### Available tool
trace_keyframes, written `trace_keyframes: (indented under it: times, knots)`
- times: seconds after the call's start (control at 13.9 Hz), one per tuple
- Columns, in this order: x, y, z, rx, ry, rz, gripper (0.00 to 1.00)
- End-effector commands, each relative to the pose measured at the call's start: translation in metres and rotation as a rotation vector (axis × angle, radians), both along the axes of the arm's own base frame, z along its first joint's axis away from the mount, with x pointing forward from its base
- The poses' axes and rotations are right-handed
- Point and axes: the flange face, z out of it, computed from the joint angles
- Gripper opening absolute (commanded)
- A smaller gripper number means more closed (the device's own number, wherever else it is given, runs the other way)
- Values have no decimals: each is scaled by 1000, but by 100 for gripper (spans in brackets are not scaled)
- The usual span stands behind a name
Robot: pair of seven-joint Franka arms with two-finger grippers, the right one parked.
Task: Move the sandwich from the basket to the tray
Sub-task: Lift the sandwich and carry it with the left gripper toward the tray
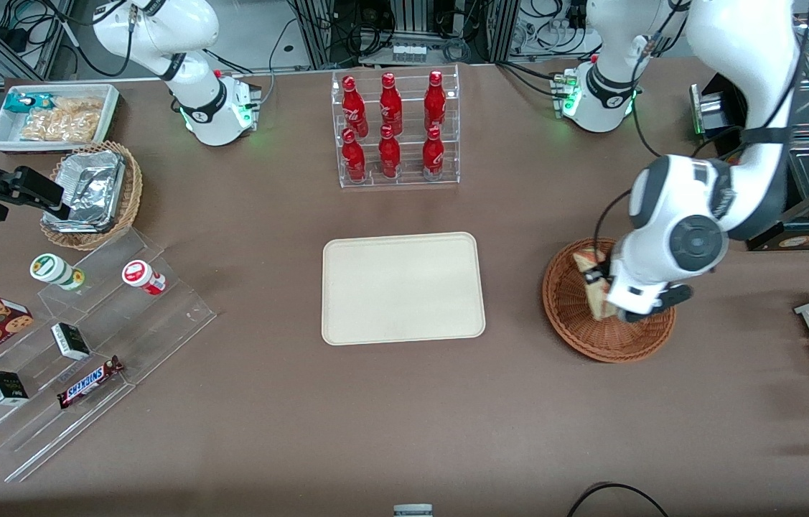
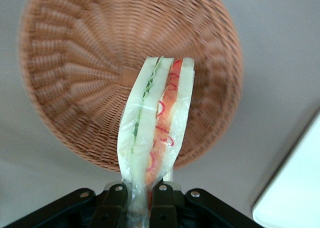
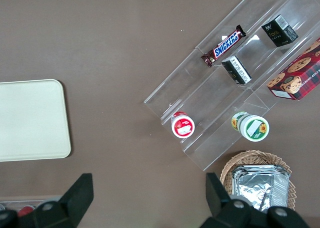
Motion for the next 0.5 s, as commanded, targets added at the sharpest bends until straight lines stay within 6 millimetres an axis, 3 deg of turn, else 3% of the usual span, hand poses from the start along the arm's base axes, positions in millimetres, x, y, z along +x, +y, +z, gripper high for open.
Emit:
trace_keyframes:
  times: [0.0,0.22,0.43]
  knots:
    - [2,-58,-1,-48,0,-104,5]
    - [7,-135,-10,-31,-28,-89,5]
    - [-6,-205,-21,-29,-40,-77,4]
